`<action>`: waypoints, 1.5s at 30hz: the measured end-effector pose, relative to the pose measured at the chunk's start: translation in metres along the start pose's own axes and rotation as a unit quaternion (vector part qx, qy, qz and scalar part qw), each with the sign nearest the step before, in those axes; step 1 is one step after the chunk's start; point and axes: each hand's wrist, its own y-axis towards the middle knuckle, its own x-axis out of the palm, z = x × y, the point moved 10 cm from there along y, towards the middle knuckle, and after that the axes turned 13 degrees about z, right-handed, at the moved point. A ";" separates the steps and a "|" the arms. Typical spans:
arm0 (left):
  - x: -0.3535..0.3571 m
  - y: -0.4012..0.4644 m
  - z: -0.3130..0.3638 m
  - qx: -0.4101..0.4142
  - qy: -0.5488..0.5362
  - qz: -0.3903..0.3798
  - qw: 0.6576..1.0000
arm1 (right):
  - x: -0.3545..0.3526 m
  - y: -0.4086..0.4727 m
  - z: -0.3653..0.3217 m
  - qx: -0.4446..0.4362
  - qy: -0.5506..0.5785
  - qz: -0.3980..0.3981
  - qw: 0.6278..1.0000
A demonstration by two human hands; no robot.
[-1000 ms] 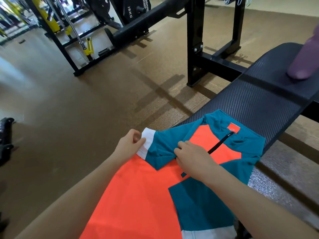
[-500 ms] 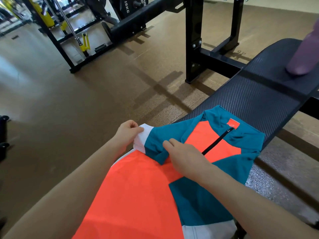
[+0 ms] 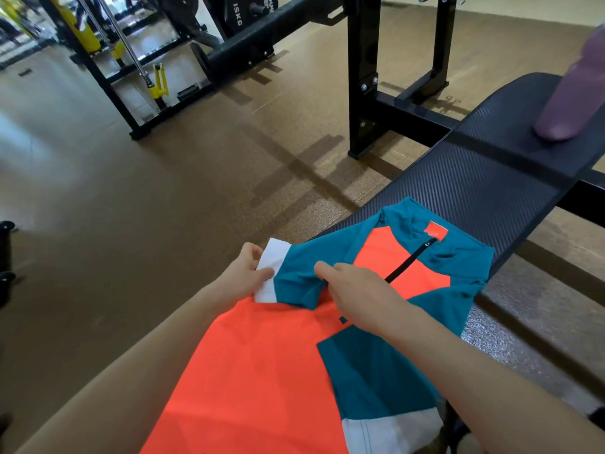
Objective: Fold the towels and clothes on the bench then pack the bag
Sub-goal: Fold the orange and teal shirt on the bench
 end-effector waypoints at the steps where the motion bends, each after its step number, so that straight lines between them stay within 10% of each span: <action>1: -0.004 -0.001 -0.002 0.007 0.020 0.010 1.000 | 0.003 -0.001 0.002 0.004 -0.001 -0.013 1.000; 15: -0.022 -0.032 -0.014 0.146 0.194 0.104 0.964 | 0.008 -0.013 -0.026 -0.092 -0.074 0.005 0.993; 28: -0.113 -0.132 -0.174 -0.036 0.263 0.194 0.944 | 0.076 -0.119 -0.177 -0.114 0.000 -0.027 0.993; 35: -0.107 -0.184 -0.292 -0.292 -0.101 0.165 0.937 | 0.119 -0.157 -0.280 -0.080 -0.013 -0.046 0.996; 45: -0.094 -0.207 -0.307 -0.297 -0.168 0.140 0.930 | 0.148 -0.173 -0.327 -0.060 -0.144 -0.082 0.984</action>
